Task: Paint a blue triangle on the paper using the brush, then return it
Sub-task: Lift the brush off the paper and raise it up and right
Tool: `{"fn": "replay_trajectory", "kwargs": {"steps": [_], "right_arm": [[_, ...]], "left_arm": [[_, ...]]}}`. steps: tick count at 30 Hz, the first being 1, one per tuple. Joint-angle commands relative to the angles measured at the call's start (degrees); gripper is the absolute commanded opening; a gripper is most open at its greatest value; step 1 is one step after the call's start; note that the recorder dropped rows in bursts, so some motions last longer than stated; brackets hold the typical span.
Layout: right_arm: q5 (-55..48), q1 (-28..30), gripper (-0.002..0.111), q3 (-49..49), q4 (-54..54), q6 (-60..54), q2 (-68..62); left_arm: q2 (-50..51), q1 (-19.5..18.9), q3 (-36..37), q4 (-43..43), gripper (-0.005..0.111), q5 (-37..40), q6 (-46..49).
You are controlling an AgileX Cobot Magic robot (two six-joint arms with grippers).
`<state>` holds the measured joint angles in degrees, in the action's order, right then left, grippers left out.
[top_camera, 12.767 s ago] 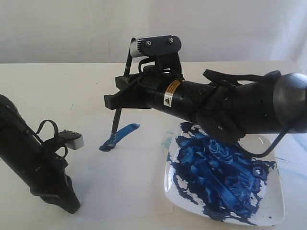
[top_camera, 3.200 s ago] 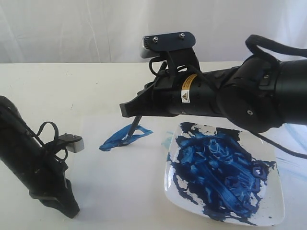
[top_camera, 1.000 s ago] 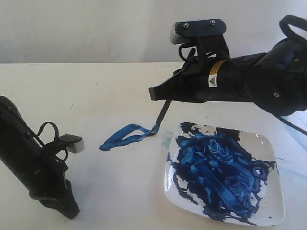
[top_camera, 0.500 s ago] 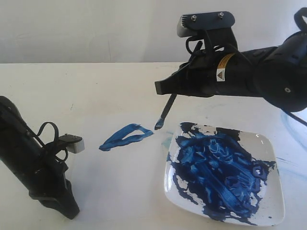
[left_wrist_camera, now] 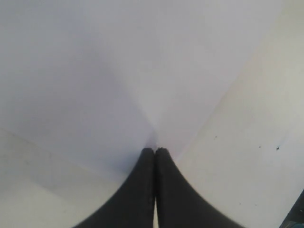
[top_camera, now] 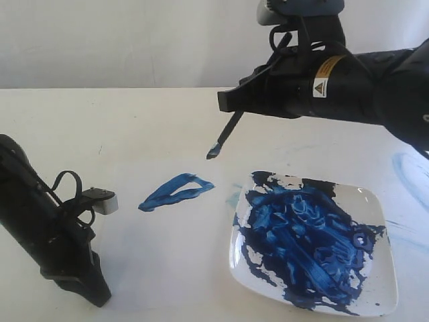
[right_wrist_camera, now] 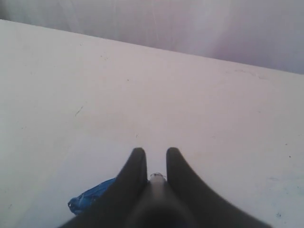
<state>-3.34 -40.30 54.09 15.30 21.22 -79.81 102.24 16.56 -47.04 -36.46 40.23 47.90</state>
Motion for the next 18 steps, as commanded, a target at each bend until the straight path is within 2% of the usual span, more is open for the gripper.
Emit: {"fn": "replay_trajectory", "kwargs": {"steps": [1,8,16,18], "right_arm": [[4.03,0.39,0.000,0.00,-0.10,-0.04,0.70],[12.83,0.39,0.000,0.00,-0.26,-0.04,-0.93],[12.88,0.39,0.000,0.11,-0.63,0.06,-2.82],[10.83,0.39,0.000,0.91,-4.35,0.43,-1.74]], "left_arm": [[0.11,0.20,0.33,-0.33,0.000,1.33,0.24],[0.11,0.20,0.33,-0.33,0.000,1.21,0.24],[0.11,0.20,0.33,-0.33,0.000,1.33,0.24],[0.11,0.20,0.33,-0.33,0.000,1.43,0.24]]}}
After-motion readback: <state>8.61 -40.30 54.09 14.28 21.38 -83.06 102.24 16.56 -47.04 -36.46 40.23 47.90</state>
